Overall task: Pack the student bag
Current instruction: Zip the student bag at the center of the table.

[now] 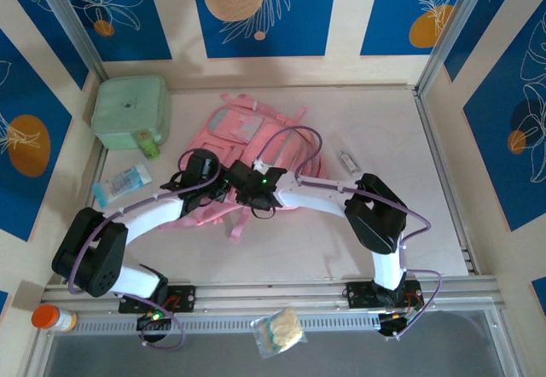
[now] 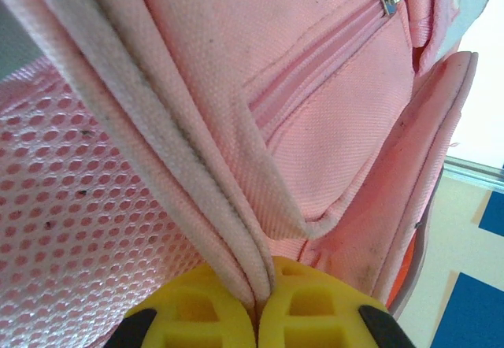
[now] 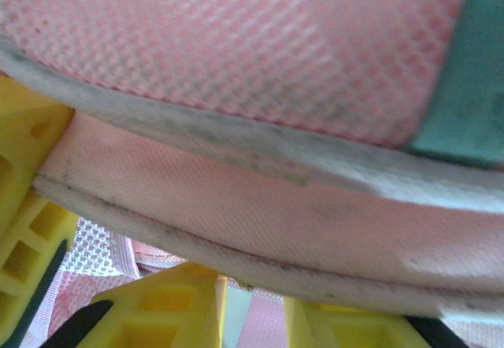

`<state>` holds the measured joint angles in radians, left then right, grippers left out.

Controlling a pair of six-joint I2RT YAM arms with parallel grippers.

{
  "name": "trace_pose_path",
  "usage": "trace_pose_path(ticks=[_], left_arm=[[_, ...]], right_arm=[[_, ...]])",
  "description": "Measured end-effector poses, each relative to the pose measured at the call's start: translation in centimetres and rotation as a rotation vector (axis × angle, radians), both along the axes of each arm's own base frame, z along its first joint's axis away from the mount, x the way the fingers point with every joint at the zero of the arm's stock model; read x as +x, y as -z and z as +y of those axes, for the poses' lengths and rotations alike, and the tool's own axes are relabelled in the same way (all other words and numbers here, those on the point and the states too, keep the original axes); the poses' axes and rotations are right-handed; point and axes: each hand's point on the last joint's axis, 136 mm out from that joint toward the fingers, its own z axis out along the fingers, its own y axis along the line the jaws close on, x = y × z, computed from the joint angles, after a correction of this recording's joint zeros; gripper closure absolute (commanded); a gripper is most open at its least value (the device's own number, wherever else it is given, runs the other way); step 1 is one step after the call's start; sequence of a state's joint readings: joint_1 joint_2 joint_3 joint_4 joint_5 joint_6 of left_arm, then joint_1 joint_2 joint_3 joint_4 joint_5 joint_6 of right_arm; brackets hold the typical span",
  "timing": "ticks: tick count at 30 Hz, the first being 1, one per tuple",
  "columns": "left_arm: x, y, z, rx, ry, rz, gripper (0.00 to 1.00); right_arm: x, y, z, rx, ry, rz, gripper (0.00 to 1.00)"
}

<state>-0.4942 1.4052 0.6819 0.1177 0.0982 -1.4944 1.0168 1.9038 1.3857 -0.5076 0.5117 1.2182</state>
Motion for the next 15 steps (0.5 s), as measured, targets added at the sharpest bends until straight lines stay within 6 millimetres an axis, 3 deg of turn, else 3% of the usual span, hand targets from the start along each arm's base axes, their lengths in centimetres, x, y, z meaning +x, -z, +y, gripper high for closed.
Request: trace_pose_path(ticks=[15], left_arm=[[0.6,-0.68,-0.31,-0.015,0.004,-0.038,1.0]], right_arm=[[0.62,-0.21,-0.62,-0.103,-0.101,-0.078,0.99]])
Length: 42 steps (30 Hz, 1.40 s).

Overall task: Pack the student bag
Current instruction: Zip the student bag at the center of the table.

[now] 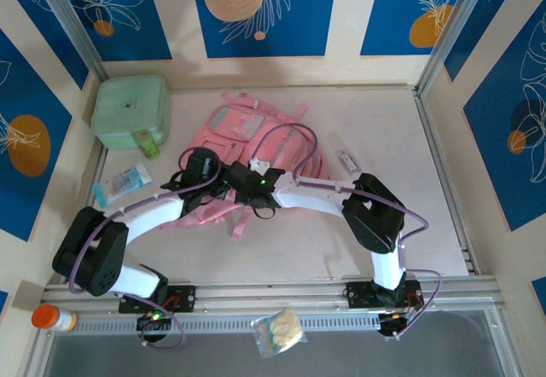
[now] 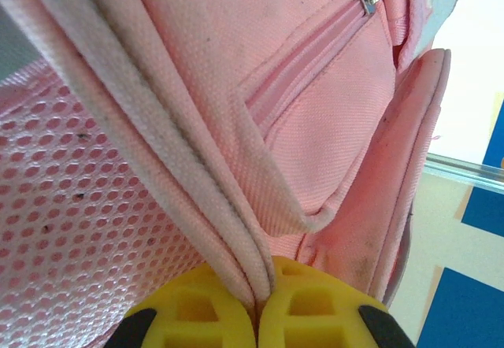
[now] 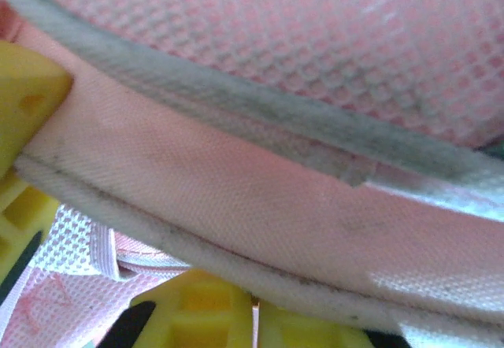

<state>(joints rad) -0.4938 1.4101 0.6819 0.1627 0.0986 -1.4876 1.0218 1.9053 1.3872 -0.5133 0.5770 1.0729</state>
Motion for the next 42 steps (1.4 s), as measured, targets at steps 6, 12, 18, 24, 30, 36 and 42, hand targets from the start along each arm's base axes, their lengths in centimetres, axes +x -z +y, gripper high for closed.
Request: trace_pose_path(ticks=[6,12,18,24,30,36,42], left_arm=[[0.3,-0.4,0.5,0.038,0.053,-0.017,1.0],[0.7,-1.1,1.1,0.057,0.128,-0.031,1.0],[0.6,-1.3,1.2,0.072,0.19,-0.041,1.0],[0.9,-1.5,1.1,0.087,0.216,-0.053,1.0],[0.9,-1.4,1.1,0.096,0.226,-0.057,1.0],[1.1,-1.5,1.2,0.094,0.223,-0.062,1.0],[1.4,-1.7,1.3,0.098,0.223,-0.079,1.0]], right_arm=[[-1.1,-2.0,-0.9,-0.02,-0.116,-0.031,1.0],[-2.2,-2.1,-3.3,-0.041,-0.199,0.001,1.0],[-3.0,-2.3,-5.3,-0.076,-0.296,0.014,1.0],[-3.0,-2.1,-5.0,-0.088,-0.384,0.017,0.9],[-2.6,-0.7,-4.7,-0.134,-0.416,0.039,0.83],[-2.4,-0.4,-4.7,-0.157,-0.439,0.028,0.88],[-1.9,-0.6,-4.8,-0.193,-0.463,-0.003,0.97]])
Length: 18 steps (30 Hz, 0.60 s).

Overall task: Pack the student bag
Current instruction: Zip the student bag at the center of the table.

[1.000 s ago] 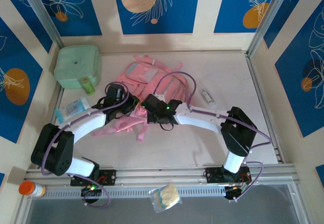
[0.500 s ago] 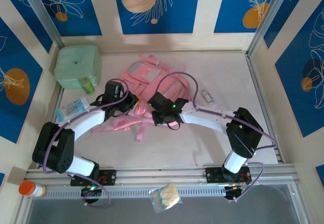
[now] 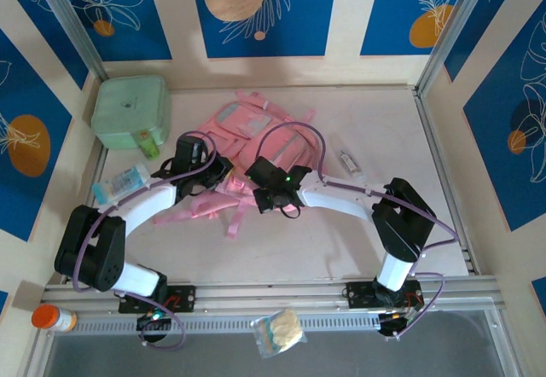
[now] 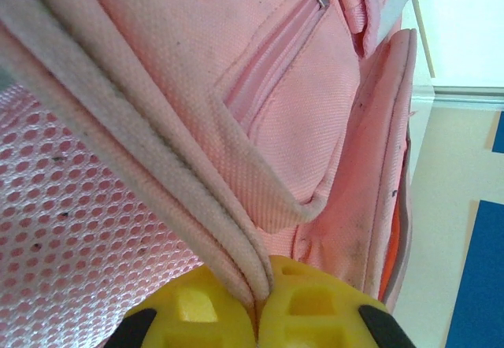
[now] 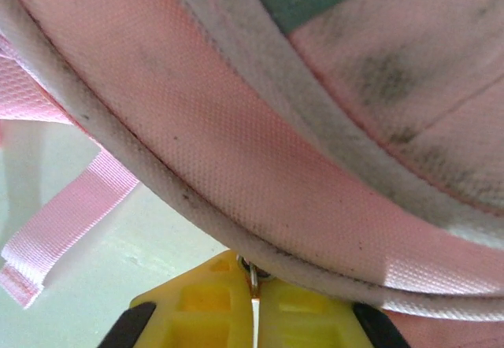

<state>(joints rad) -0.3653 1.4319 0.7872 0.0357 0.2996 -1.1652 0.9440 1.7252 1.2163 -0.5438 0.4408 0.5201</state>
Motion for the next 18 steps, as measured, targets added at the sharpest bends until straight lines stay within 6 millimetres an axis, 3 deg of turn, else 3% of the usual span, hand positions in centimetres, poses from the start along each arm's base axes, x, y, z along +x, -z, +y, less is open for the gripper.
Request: trace_pose_path(ticks=[4,12,15,18], left_arm=[[0.2,-0.1,0.3,0.053,0.042,0.001,1.0],[1.6,-1.7,0.9,0.13,0.152,-0.012,1.0],[2.8,-1.6,1.4,0.157,0.177,-0.009,1.0],[4.4,-1.0,1.8,0.18,0.204,0.005,1.0]], right_arm=[[-0.2,-0.5,-0.2,-0.019,-0.025,-0.01,1.0],[-0.3,-4.3,-1.7,0.019,-0.018,-0.066,1.0],[-1.0,-4.5,-2.6,-0.01,-0.026,-0.05,1.0],[-1.4,-5.4,-0.9,-0.035,-0.056,-0.061,1.0]])
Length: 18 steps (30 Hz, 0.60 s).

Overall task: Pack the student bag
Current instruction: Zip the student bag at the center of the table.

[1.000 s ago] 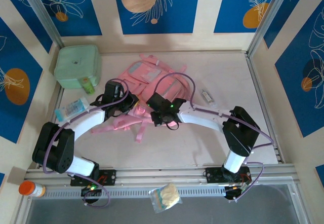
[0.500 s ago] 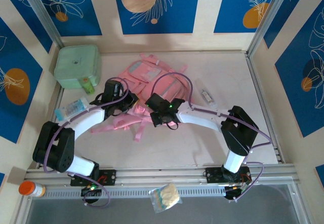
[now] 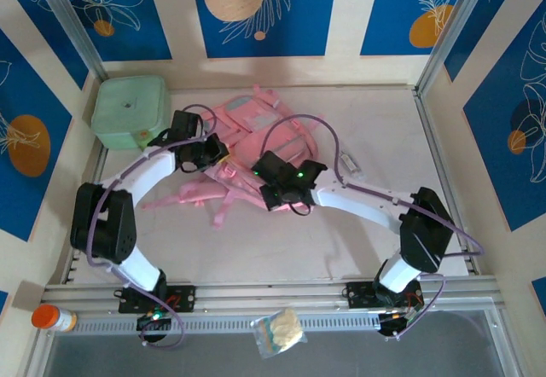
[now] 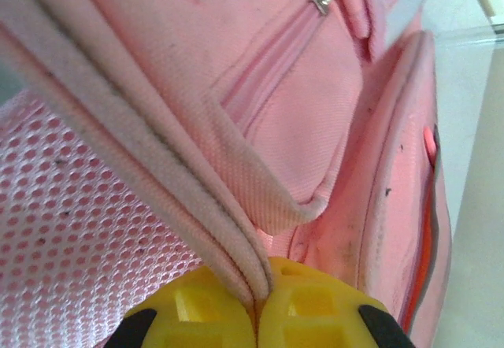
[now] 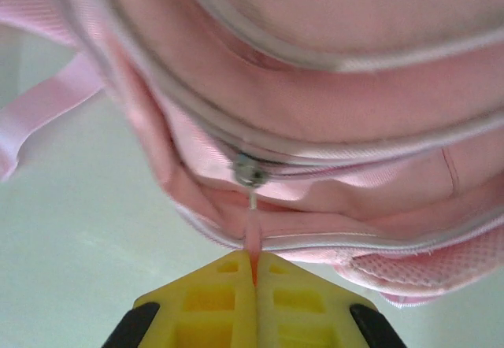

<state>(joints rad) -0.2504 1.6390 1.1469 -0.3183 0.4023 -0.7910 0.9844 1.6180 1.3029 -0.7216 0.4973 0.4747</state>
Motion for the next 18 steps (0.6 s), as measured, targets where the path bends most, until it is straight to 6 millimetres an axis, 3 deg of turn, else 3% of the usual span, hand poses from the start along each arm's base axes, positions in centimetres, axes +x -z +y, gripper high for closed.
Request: trace_pose_path(ticks=[3,5,7,10,14,18], left_arm=[[1.3,0.3,0.5,0.013,0.013,-0.014,0.92],[1.6,0.2,0.6,0.017,0.028,-0.03,0.79],[1.7,0.2,0.8,0.025,0.039,-0.041,0.72],[1.5,0.1,1.1,0.034,0.049,-0.058,0.63],[-0.8,-0.6,1.8,0.023,0.037,-0.085,0.59],[-2.8,-0.7,1.6,-0.056,0.002,-0.108,0.58]], right_arm=[[-0.2,-1.8,4.3,0.034,-0.047,-0.034,1.0],[-0.5,-2.2,6.9,0.085,-0.07,-0.021,1.0],[-0.6,-2.1,8.1,0.108,-0.078,-0.01,1.0],[0.0,-1.3,8.0,0.106,-0.048,0.007,1.0],[0.5,0.2,6.6,0.09,0.005,0.04,1.0],[0.5,1.5,5.3,0.073,0.104,0.099,0.8]])
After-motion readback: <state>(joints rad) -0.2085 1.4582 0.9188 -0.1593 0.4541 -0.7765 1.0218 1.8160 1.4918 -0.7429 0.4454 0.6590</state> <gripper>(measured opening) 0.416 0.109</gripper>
